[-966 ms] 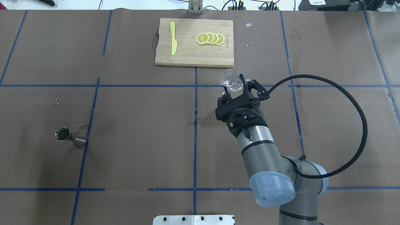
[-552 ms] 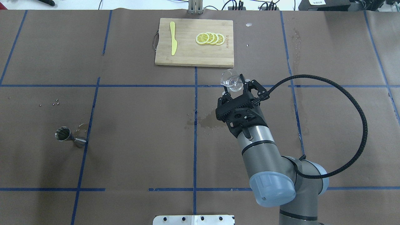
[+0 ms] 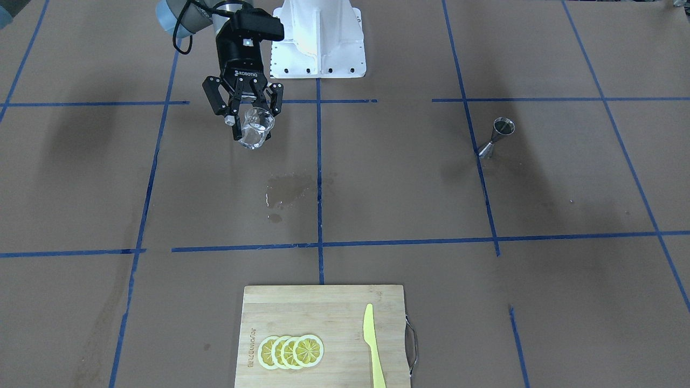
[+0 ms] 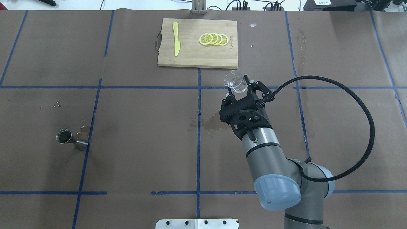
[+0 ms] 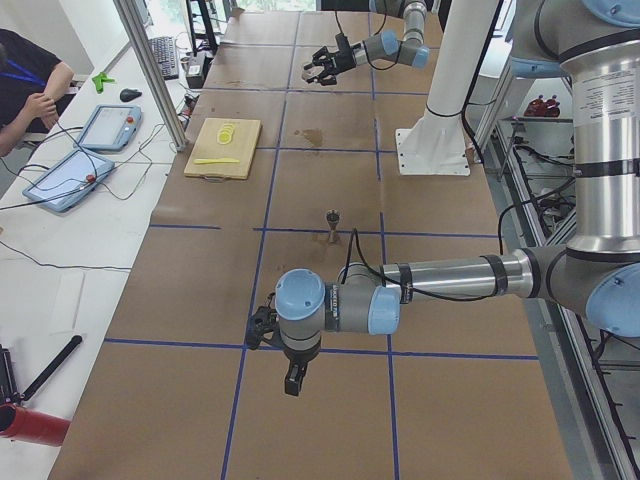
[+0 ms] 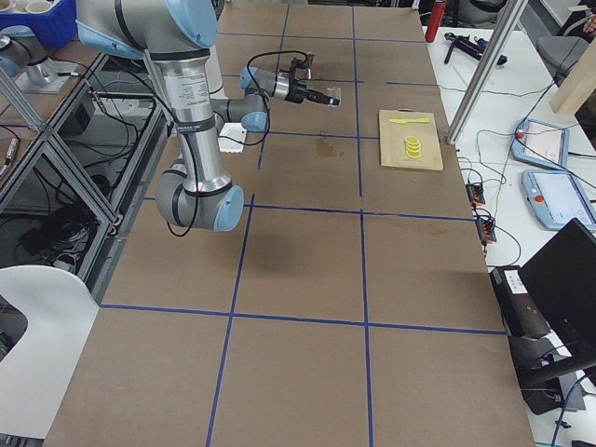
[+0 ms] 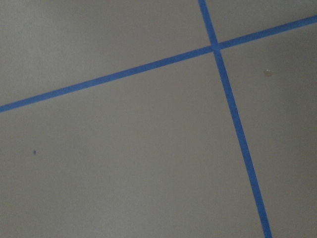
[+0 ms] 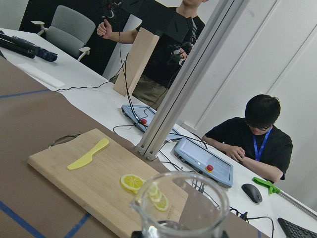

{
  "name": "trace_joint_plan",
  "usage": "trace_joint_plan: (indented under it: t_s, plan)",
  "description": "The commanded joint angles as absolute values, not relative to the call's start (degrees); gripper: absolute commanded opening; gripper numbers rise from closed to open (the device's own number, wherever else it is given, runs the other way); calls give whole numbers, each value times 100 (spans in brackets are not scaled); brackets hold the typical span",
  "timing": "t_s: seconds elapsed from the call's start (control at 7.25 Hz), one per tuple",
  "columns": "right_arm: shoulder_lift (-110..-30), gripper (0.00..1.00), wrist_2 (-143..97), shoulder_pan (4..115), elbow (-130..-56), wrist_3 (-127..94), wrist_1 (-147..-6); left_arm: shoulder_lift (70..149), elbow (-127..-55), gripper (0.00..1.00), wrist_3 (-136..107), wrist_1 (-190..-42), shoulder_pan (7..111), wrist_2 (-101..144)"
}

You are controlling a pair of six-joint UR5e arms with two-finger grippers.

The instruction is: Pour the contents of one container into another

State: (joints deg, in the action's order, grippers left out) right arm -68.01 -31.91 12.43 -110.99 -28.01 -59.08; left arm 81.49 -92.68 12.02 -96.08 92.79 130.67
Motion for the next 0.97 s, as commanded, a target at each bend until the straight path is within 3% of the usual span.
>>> trace_joint_plan:
  t_s: [0.0,0.83]
  plan:
    - [-6794,0,-3208,1248,-11109,-2812,-5898,8156,-9395,100,1100,-9413,9615,13471]
    - [-7989,0,-3173,1274,-11136,-3381,-4175,8139,-9483,100,835,-9642,9606,13500]
